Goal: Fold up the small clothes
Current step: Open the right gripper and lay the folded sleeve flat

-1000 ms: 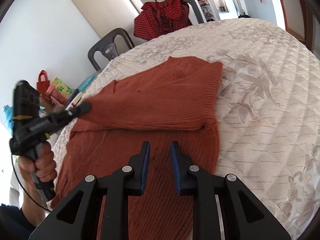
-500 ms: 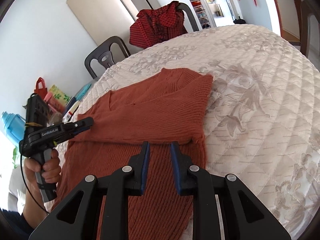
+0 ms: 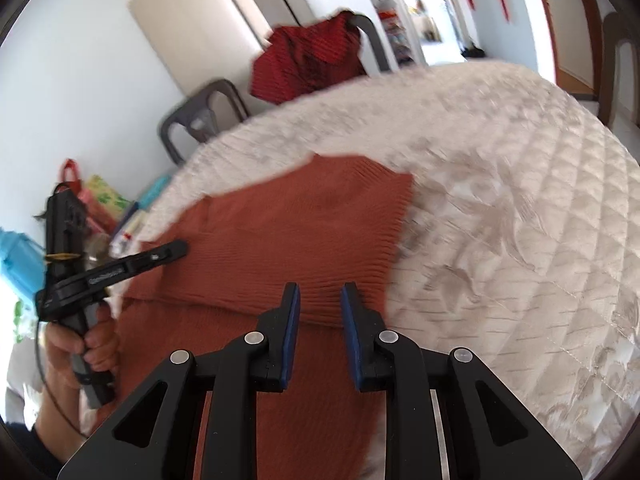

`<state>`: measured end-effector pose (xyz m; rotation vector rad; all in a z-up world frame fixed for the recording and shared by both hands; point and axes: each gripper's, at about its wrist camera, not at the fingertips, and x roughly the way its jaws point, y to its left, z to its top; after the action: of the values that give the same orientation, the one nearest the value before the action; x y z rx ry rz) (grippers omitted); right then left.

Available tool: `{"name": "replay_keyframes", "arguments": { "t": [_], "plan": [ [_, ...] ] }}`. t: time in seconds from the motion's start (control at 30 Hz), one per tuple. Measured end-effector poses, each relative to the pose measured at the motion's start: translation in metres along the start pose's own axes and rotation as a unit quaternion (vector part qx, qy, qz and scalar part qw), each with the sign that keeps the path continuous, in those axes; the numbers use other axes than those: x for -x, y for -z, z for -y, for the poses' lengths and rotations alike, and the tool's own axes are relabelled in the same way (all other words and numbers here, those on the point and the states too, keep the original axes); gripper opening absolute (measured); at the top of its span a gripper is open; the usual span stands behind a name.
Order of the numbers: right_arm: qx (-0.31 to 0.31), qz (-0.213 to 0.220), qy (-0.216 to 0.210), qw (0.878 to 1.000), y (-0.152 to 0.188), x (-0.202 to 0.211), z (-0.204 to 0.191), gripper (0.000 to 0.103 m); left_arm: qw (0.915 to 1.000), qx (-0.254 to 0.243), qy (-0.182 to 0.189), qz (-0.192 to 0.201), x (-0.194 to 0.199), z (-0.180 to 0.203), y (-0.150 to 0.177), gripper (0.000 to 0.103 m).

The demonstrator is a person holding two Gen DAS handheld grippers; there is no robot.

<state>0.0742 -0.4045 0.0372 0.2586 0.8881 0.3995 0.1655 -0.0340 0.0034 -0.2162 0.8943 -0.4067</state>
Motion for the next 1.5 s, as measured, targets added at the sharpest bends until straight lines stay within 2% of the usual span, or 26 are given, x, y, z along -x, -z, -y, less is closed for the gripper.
{"name": "replay_keyframes", "arguments": {
  "t": [0.13, 0.23, 0.33, 0.37, 0.43, 0.6, 0.67, 0.73, 0.8, 0.83, 0.87, 1.03, 1.2, 1.3, 1.5],
  "plan": [
    [0.01, 0.0, 0.006, 1.0, -0.001, 0.005, -0.003, 0.02, 0.9994, 0.005, -0.009, 0.033, 0.028, 0.001, 0.002, 0.011],
    [0.023, 0.011, 0.006, 1.0, -0.005, 0.011, -0.007, 0.02, 0.9989, 0.001, 0.001, 0.047, 0.042, 0.009, 0.001, 0.011],
    [0.021, -0.007, 0.022, 1.0, -0.009, -0.002, -0.003, 0.02, 0.9995, -0.017, 0.009, 0.027, 0.035, 0.02, 0.008, 0.011],
    [0.019, -0.017, 0.03, 0.999, -0.009, -0.008, -0.001, 0.014, 0.9996, -0.022, 0.009, 0.013, 0.028, 0.022, 0.011, 0.011],
    [0.022, -0.017, 0.036, 0.999, -0.008, -0.008, 0.0, 0.013, 0.9993, -0.032, -0.007, -0.018, 0.014, 0.022, 0.02, 0.011],
    [0.026, 0.004, 0.039, 0.999, -0.021, 0.002, 0.0, 0.013, 0.9991, -0.04, -0.008, 0.01, 0.024, 0.029, 0.008, 0.011],
    [0.027, 0.01, 0.043, 0.999, -0.031, -0.002, 0.001, 0.013, 0.9983, -0.049, -0.023, 0.021, 0.023, 0.033, -0.002, 0.011],
    [0.025, 0.014, 0.047, 0.998, -0.042, -0.009, 0.006, 0.013, 0.9986, -0.045, -0.025, 0.014, 0.012, 0.031, -0.008, 0.011],
    [0.01, 0.004, 0.056, 0.998, -0.05, -0.025, 0.017, 0.013, 0.998, -0.042, -0.047, -0.003, -0.006, 0.027, -0.01, 0.011],
    [0.005, -0.003, 0.06, 0.998, -0.051, -0.03, 0.022, 0.013, 0.998, -0.042, -0.046, -0.008, -0.012, 0.024, -0.008, 0.011],
    [0.0, -0.009, 0.063, 0.998, -0.052, -0.035, 0.026, 0.013, 0.998, -0.045, -0.044, 0.0, -0.011, 0.024, -0.008, 0.011],
    [0.008, 0.001, 0.059, 0.998, -0.045, -0.016, 0.021, 0.013, 0.998, -0.053, -0.032, 0.012, 0.016, 0.026, 0.003, 0.011],
    [0.042, -0.005, 0.038, 0.998, -0.016, 0.008, -0.002, 0.013, 0.9977, -0.053, -0.037, 0.018, 0.036, 0.022, 0.027, 0.011],
    [0.06, -0.019, 0.048, 0.997, -0.002, 0.005, -0.007, 0.013, 0.9971, -0.051, -0.056, 0.004, 0.026, 0.016, 0.035, 0.011],
    [0.061, -0.021, 0.058, 0.996, -0.001, 0.002, -0.005, 0.014, 0.9977, -0.042, -0.049, 0.021, 0.044, 0.011, 0.036, 0.011]
  ]
}}
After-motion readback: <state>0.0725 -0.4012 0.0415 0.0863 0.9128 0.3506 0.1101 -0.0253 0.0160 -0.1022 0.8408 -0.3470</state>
